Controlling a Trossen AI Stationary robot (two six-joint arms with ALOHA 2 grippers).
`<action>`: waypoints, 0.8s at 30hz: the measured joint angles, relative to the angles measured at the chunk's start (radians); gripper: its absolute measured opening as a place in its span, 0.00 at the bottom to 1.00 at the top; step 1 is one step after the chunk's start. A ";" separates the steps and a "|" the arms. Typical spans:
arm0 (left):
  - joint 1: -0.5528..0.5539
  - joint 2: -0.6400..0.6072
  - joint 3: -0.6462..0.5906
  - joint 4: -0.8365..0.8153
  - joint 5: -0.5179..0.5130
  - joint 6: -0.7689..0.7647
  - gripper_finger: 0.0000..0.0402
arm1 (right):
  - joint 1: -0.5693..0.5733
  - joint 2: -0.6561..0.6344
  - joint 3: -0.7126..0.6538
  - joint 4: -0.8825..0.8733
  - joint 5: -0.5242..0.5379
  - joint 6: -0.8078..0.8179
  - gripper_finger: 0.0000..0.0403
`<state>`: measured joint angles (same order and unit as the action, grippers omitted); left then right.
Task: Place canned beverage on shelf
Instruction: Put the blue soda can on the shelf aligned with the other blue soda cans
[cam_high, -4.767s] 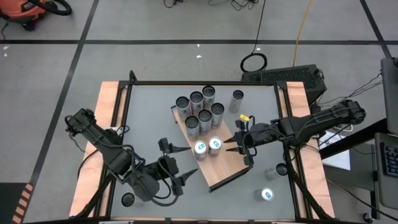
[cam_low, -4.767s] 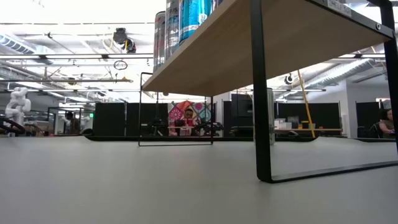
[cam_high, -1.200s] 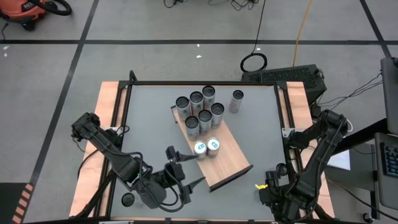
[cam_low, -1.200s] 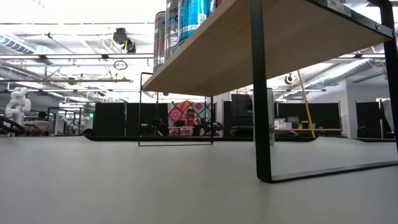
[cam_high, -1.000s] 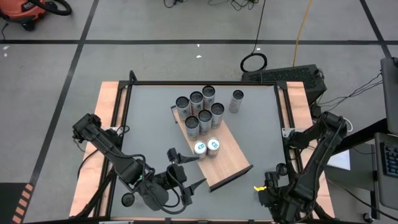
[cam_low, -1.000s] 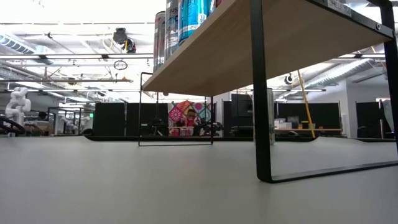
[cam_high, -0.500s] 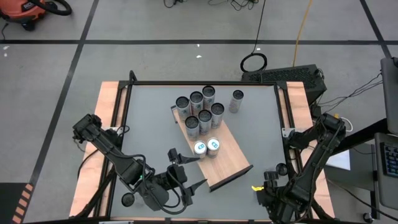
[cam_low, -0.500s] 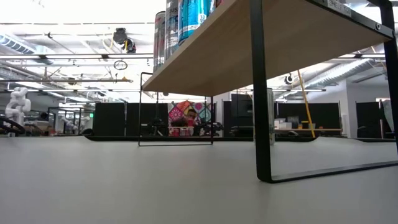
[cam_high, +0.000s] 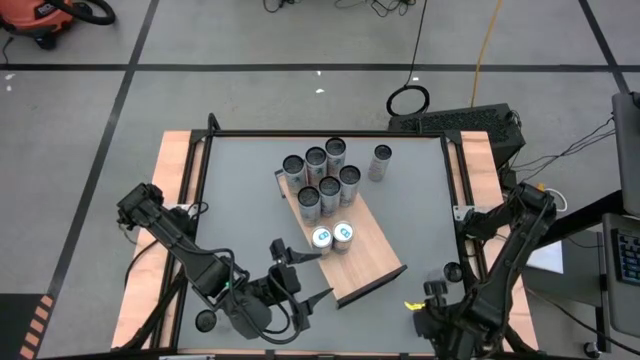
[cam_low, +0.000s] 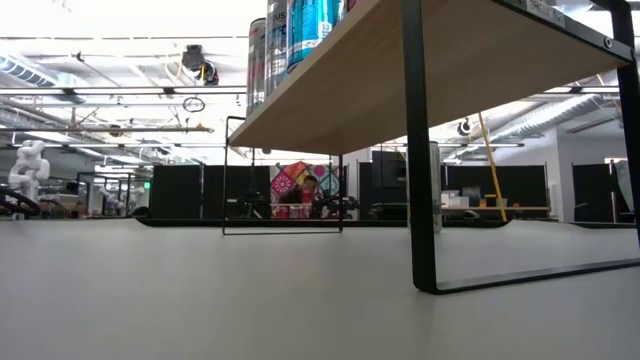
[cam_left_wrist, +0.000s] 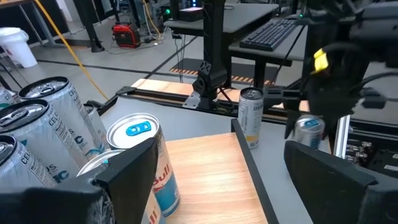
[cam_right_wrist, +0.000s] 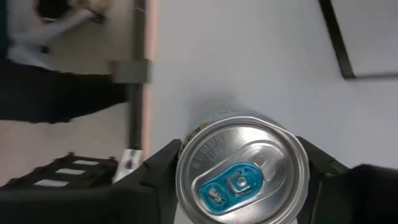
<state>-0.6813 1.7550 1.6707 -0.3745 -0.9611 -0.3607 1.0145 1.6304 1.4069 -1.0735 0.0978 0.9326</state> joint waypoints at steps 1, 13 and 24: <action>-0.002 0.000 0.000 0.002 0.000 -0.001 0.85 | 0.000 -0.001 0.017 0.000 0.001 -0.018 0.43; -0.038 0.042 -0.001 0.066 0.016 -0.047 0.85 | 0.002 -0.001 0.213 0.015 0.128 -0.301 0.42; -0.074 0.116 0.000 0.276 0.060 0.035 0.85 | 0.002 -0.001 0.290 0.151 0.204 -0.648 0.42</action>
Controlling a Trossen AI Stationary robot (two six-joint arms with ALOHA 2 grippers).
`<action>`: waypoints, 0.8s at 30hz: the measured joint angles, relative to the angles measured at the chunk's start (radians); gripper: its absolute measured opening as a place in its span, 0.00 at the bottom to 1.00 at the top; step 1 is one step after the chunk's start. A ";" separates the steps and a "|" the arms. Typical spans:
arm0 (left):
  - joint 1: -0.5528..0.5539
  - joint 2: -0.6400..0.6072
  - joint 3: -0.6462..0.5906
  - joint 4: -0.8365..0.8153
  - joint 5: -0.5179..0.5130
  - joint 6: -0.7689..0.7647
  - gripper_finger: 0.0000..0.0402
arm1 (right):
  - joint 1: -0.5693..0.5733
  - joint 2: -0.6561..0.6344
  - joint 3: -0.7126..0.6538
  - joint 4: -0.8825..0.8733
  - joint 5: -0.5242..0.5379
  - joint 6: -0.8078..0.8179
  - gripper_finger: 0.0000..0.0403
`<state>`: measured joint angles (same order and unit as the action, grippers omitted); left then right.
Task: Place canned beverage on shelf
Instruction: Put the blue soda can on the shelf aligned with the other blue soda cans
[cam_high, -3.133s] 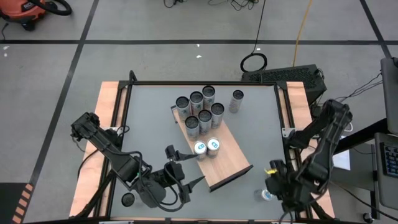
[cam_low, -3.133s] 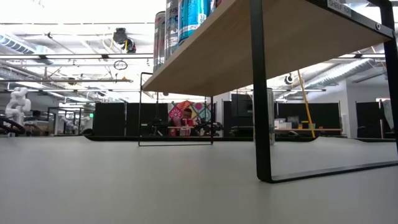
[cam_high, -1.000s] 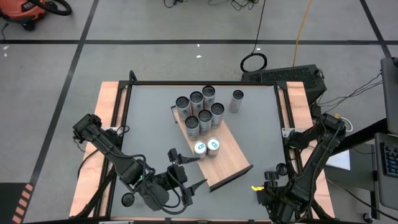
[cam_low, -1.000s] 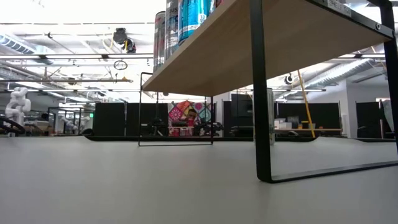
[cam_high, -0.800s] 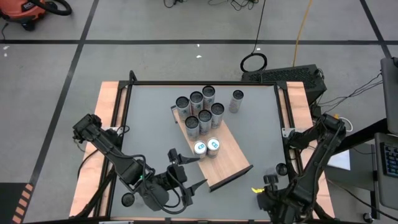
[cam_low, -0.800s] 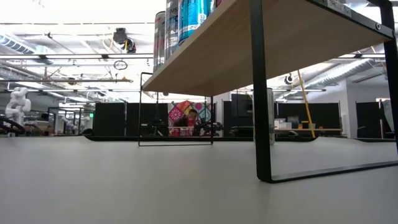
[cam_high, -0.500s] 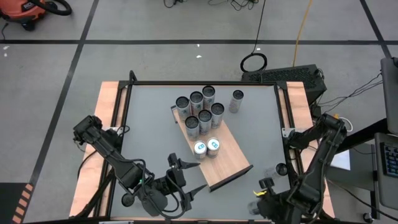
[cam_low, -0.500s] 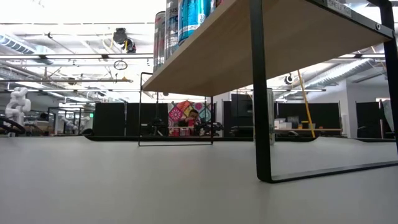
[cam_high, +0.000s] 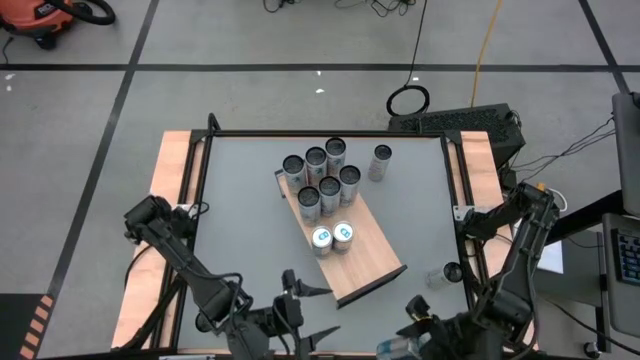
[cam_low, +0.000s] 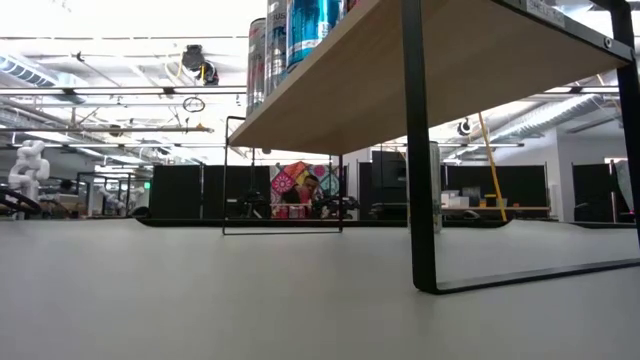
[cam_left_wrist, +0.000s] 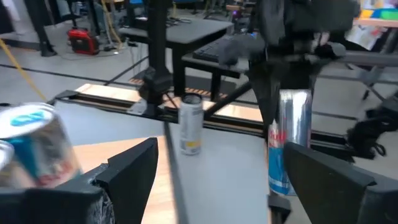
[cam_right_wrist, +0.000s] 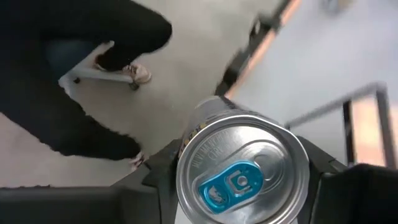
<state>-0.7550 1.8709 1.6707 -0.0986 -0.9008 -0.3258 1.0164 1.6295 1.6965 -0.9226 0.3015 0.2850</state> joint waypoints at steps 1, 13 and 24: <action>-0.002 0.008 0.000 0.009 0.009 0.002 0.85 | 0.000 0.000 0.003 0.020 0.017 -0.051 0.42; -0.025 0.080 0.000 0.129 0.091 0.007 0.85 | 0.000 0.000 0.005 0.159 0.147 -0.619 0.42; -0.033 0.120 0.000 0.173 0.131 -0.011 0.85 | -0.011 0.000 0.005 0.241 0.277 -0.997 0.42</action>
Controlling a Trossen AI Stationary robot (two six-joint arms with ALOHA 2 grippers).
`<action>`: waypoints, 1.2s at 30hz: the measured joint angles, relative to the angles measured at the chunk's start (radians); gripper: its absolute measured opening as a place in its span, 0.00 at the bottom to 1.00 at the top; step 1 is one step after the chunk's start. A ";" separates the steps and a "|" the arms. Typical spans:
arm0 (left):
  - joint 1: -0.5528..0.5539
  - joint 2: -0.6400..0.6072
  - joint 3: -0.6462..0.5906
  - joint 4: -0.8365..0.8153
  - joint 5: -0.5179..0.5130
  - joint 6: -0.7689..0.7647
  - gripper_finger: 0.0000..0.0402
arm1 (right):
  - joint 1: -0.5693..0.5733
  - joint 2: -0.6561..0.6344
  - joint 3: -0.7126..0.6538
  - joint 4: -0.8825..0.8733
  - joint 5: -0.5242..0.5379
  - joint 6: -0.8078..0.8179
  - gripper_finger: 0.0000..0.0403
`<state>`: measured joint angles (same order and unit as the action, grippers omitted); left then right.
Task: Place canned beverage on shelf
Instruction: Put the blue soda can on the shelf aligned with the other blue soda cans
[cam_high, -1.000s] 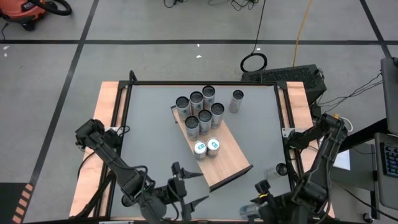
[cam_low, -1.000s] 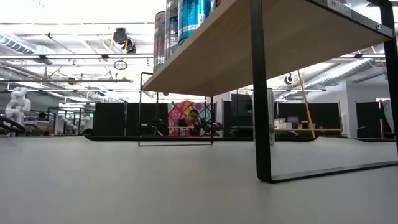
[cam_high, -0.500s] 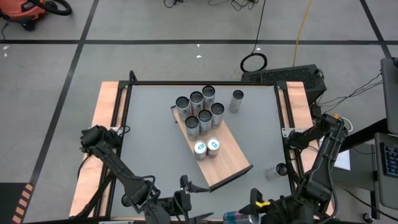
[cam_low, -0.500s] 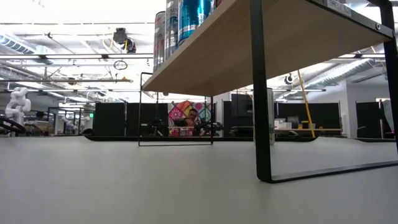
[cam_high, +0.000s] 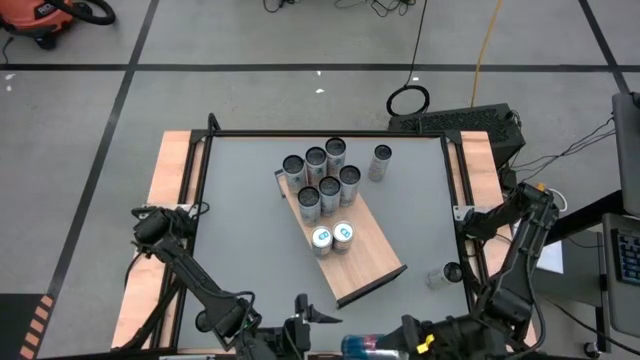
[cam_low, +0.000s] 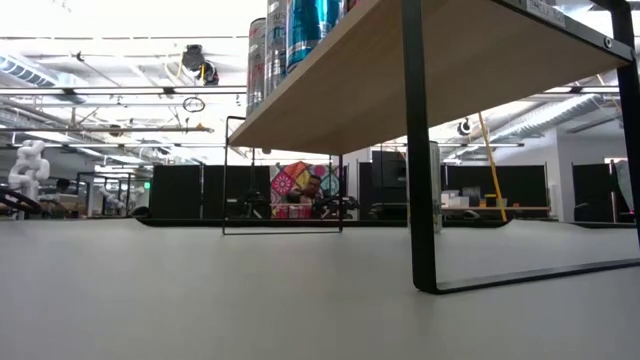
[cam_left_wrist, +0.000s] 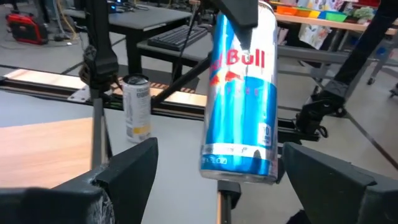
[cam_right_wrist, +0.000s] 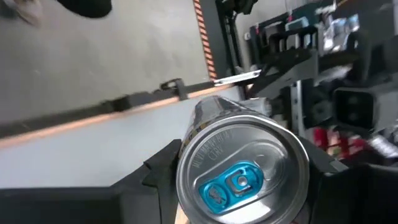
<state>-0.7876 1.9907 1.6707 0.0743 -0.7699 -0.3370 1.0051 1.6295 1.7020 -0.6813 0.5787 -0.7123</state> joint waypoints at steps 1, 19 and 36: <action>0.000 0.000 0.000 0.001 0.008 -0.005 0.85 | -0.004 0.000 0.000 0.010 -0.001 -0.032 0.42; 0.003 0.000 0.000 0.000 0.063 0.001 0.85 | -0.082 0.000 0.000 0.097 -0.009 -0.286 0.42; 0.003 0.000 0.000 -0.004 0.050 0.004 0.64 | -0.082 0.000 0.000 0.102 -0.009 -0.293 0.44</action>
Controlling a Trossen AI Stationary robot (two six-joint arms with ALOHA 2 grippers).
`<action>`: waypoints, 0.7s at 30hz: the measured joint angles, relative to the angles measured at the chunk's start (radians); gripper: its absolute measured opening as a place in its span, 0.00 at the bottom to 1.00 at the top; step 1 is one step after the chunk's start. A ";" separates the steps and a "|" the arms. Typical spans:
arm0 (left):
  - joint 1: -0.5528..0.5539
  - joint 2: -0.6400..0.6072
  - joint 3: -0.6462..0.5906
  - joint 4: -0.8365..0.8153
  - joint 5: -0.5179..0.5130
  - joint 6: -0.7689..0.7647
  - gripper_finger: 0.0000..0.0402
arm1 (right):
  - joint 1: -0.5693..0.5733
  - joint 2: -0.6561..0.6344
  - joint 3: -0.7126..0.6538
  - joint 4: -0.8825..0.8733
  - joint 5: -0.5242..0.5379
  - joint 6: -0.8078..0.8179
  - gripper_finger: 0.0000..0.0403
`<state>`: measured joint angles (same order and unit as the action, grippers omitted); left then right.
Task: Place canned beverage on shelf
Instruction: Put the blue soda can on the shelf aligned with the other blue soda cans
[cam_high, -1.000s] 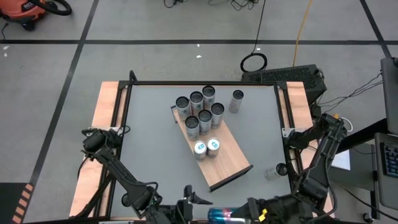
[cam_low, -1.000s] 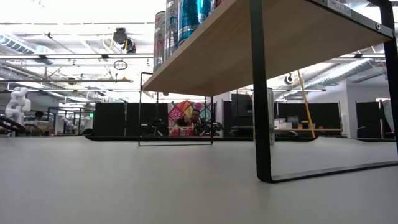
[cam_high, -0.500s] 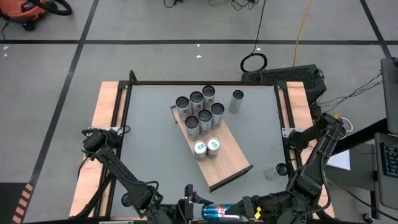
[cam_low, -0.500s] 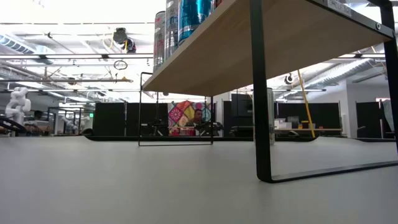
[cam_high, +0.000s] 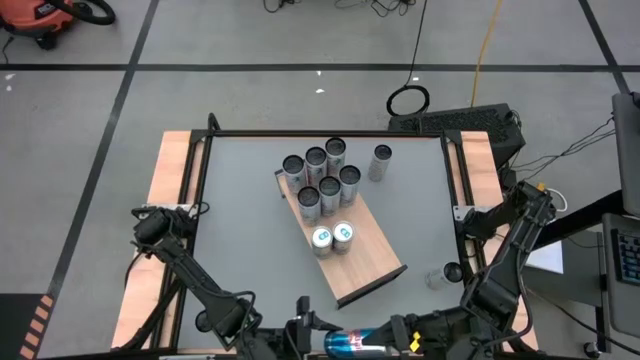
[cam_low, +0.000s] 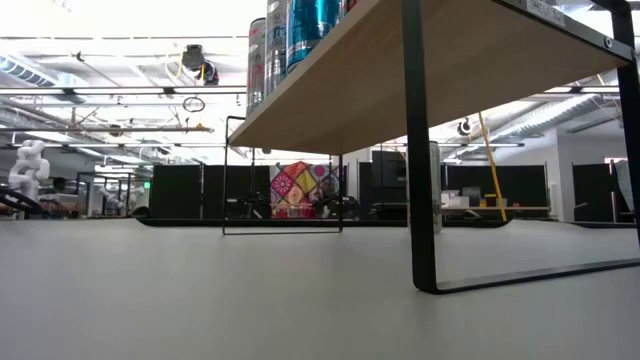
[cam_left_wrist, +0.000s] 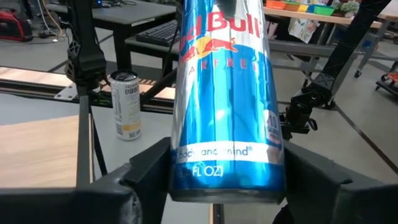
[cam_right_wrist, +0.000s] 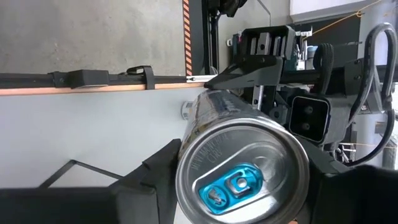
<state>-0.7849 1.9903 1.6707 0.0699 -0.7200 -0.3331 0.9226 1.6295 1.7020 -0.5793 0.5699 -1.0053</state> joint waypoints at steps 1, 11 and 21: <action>0.000 0.000 0.000 0.000 -0.007 0.001 0.62 | 0.000 0.000 0.000 0.000 0.000 0.004 0.44; -0.001 0.000 0.000 0.006 -0.016 -0.017 0.58 | 0.000 0.000 0.000 -0.007 0.005 0.117 0.46; 0.000 0.000 -0.001 -0.005 -0.036 0.030 0.57 | 0.022 -0.002 0.002 -0.001 0.005 0.357 0.64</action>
<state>-0.7849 1.9903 1.6699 0.0650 -0.7562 -0.3029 0.9447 1.6276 1.7042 -0.5804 0.5751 -0.6483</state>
